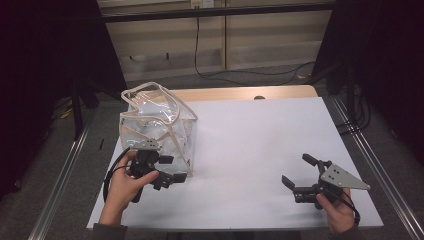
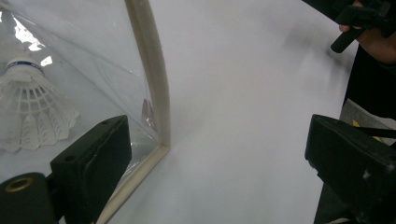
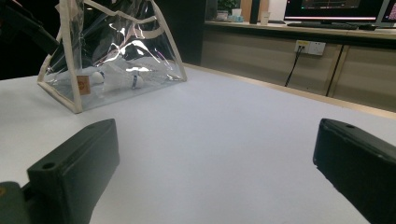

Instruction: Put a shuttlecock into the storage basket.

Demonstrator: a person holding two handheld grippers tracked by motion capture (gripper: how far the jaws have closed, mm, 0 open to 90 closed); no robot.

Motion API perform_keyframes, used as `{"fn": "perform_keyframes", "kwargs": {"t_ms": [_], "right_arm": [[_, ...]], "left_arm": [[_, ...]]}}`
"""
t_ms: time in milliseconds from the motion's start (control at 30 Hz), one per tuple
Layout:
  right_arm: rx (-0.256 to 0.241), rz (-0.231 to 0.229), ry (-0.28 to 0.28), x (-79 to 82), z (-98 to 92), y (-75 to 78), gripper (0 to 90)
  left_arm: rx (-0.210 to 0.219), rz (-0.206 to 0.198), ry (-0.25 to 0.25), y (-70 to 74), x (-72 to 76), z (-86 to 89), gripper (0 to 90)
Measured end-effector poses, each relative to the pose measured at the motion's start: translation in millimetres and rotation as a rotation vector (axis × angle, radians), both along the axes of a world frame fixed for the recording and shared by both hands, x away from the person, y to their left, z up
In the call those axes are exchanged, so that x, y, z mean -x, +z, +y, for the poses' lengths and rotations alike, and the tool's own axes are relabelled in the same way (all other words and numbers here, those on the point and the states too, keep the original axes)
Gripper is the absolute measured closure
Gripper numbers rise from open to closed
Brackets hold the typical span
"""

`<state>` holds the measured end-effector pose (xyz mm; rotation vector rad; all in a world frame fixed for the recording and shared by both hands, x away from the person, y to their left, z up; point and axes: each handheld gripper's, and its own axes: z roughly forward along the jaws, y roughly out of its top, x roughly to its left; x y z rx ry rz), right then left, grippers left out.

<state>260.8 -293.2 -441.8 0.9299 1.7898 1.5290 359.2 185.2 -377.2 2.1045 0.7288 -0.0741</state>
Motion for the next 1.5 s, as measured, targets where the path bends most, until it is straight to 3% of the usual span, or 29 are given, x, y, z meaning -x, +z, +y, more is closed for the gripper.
{"fn": "perform_keyframes", "kwargs": {"t_ms": [333, 867, 1167, 1267, 1500], "right_arm": [[0.002, 0.001, 0.0, -0.4, 0.0, -0.3, 0.3], [0.001, 0.004, 0.0, -0.1, 0.3, -0.6, 0.3], [0.001, 0.003, -0.001, -0.1, -0.1, -0.7, 0.3], [0.002, 0.003, 0.0, 0.0, -0.1, -0.8, 0.3], [0.004, 0.007, -0.002, 0.2, -0.7, -1.8, 0.3]], "left_arm": [[0.0, -0.006, 0.011, -14.1, 1.3, 10.2, 7.3], [-0.004, -0.019, 0.023, -23.6, 6.0, 17.8, 7.1], [0.018, -0.027, 0.029, -26.7, 8.5, 21.1, 6.9], [0.008, -0.028, 0.034, -27.1, 8.5, 22.2, 6.9], [0.038, -0.031, 0.018, -26.2, 9.1, 18.1, 6.7]]}}
